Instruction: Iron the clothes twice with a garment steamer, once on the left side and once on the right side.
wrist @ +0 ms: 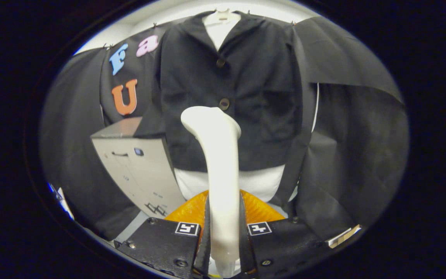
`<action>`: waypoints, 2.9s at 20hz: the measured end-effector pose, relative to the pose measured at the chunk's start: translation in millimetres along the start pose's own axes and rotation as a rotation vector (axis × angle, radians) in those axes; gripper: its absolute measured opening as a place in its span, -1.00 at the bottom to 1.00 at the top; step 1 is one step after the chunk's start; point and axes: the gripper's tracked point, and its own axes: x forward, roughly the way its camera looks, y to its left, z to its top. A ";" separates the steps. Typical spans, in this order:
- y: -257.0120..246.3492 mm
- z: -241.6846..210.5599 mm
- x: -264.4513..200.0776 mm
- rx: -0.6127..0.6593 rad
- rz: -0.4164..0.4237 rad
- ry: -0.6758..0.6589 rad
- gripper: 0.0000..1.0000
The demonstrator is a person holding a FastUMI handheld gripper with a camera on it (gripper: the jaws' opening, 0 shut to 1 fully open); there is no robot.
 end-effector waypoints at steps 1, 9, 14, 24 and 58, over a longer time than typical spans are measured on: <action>-11.2 25.5 -5.5 0.005 -0.011 -0.060 -0.35; -72.4 217.4 -17.6 0.026 -0.079 -0.433 -0.35; -81.7 311.0 -11.0 0.023 -0.083 -0.587 -0.35; -70.5 352.5 41.5 -0.031 -0.079 -0.566 -0.35; -78.9 77.0 44.3 -0.066 -0.187 -0.139 -0.35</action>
